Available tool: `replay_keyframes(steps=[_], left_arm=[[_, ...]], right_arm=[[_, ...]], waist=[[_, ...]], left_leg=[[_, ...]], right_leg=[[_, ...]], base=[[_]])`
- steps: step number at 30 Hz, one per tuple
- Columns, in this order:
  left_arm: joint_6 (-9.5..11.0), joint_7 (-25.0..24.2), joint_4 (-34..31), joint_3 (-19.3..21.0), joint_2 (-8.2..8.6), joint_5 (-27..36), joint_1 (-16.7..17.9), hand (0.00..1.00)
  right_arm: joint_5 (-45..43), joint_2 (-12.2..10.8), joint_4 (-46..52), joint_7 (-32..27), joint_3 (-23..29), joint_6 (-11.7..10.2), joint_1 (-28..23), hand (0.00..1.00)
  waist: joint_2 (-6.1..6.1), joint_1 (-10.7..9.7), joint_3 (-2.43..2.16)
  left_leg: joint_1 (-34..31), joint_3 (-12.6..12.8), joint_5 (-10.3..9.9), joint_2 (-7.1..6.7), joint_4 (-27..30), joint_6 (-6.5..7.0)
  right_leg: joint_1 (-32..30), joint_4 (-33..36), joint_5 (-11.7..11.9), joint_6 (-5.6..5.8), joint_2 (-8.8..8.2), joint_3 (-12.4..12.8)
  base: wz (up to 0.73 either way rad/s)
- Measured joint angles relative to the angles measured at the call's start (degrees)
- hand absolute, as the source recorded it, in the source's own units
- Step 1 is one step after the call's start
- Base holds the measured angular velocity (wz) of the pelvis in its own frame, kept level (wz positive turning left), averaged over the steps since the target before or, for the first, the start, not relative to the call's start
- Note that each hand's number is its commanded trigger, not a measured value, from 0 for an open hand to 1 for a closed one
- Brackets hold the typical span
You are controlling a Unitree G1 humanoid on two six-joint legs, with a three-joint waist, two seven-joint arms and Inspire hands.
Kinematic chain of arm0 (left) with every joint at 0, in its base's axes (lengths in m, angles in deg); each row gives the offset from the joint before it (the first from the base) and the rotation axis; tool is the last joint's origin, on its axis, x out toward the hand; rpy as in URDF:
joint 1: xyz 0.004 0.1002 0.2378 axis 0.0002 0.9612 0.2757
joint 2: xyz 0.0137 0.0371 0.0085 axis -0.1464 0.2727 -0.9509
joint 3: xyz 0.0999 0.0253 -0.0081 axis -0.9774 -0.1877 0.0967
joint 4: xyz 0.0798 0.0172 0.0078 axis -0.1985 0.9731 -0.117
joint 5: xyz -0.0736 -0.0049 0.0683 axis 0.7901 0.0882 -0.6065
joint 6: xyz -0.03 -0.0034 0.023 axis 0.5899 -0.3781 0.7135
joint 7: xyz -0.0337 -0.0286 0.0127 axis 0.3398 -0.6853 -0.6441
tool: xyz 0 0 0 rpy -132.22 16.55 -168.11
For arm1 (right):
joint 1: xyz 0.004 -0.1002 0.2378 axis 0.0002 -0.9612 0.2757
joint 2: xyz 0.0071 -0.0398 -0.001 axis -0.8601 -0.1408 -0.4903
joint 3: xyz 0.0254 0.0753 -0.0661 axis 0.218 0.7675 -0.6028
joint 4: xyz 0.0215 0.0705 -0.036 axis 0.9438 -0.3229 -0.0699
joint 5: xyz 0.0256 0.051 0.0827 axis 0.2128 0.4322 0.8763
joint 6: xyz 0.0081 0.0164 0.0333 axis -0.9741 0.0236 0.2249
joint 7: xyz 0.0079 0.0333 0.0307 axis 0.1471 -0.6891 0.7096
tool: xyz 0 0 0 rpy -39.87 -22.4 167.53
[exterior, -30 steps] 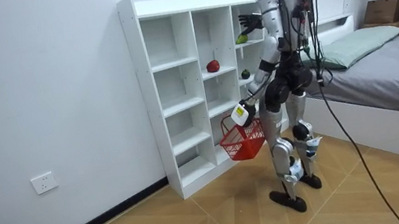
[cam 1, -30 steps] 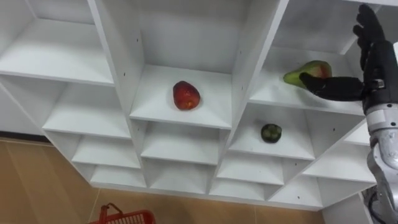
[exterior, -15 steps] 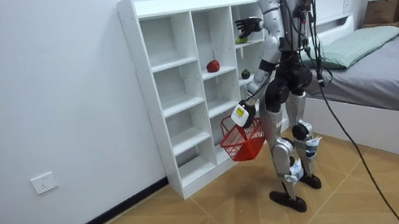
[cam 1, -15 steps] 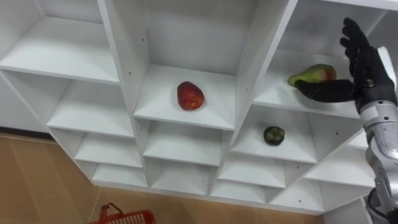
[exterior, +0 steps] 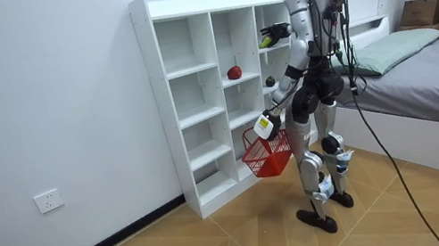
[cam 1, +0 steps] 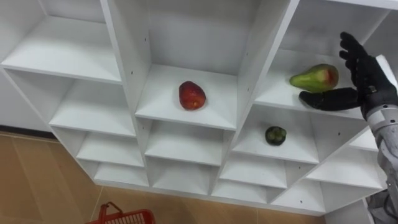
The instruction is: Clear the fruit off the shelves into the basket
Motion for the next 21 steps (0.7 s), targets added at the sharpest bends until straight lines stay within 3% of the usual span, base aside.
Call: replay_keyframes(steps=[5,21], left_arm=[[-0.11,-0.1,0.01,-0.02,-0.61,-0.01,-0.04,1.0],[-0.12,-0.04,0.01,-0.02,-1.09,0.34,-0.02,1.0]], right_arm=[[-0.01,0.27,-2.24,1.37,-0.01,1.13,0.84,0.0],[-0.32,0.81,-6.87,4.49,-0.01,1.09,3.34,0.0]], waist=[[-0.37,0.12,0.09],[-0.94,-0.81,0.07]], left_leg=[[0.06,-0.03,0.01,0.0,0.09,0.01],[0.0,-0.69,0.01,-0.13,0.48,0.02]], right_leg=[[-0.01,0.08,0.0,0.0,0.0,0.14],[0.32,0.03,0.0,0.0,-0.03,0.03]], base=[[0.0],[0.0]])
